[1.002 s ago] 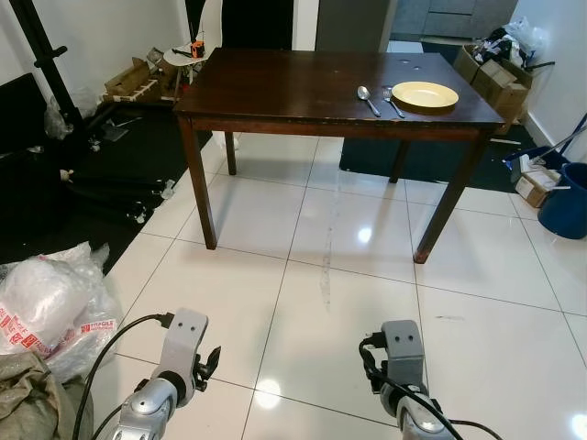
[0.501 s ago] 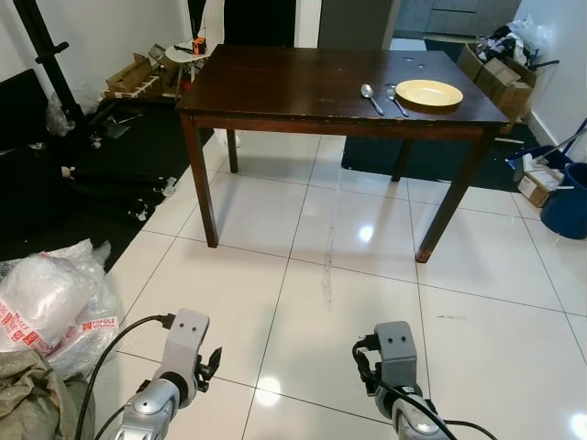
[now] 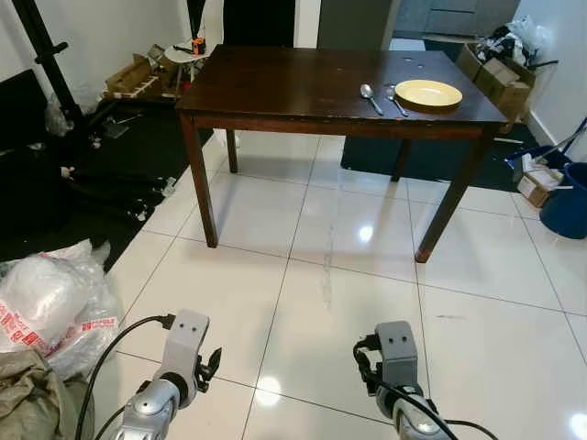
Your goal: Setting the table
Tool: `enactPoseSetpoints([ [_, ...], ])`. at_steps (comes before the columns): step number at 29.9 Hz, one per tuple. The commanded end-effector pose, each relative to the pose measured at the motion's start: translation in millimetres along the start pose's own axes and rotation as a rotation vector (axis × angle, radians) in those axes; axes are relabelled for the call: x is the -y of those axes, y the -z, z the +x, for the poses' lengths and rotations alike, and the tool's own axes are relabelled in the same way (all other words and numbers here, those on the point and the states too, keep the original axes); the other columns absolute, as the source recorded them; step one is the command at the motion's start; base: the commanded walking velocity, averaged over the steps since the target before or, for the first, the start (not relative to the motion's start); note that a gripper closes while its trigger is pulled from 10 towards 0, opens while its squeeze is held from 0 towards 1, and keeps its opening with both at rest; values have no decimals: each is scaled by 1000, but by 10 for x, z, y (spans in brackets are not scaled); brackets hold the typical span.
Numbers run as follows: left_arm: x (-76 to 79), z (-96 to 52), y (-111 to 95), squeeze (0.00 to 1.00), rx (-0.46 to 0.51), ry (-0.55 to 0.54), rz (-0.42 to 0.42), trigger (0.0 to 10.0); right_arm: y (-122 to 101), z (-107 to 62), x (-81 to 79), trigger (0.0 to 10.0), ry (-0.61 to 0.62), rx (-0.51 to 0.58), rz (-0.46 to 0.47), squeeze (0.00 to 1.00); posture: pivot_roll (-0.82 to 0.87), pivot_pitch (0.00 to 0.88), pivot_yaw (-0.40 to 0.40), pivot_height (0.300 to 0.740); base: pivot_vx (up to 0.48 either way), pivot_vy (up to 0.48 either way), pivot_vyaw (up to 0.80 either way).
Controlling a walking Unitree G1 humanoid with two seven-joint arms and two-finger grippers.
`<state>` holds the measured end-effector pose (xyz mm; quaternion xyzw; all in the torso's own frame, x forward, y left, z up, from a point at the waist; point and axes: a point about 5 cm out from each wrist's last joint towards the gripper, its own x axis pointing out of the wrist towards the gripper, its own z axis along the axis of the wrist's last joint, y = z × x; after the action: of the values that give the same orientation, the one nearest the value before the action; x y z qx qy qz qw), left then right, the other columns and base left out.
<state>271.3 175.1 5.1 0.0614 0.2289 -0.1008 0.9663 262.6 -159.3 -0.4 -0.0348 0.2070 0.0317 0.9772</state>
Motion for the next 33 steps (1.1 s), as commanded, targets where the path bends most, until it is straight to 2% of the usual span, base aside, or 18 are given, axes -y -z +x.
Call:
enactPoseSetpoints([
  [1, 7, -26, 111, 0, -45, 1, 0, 10000, 23, -14, -20, 10000, -6, -8, 0, 0, -18, 31, 71, 740, 0, 0, 0],
  [33, 10, -19, 123, 0, -47, 10, 18, 10000, 14, 1, -21, 10000, -10, -5, -4, 0, -22, 9, 74, 740, 0, 0, 0],
])
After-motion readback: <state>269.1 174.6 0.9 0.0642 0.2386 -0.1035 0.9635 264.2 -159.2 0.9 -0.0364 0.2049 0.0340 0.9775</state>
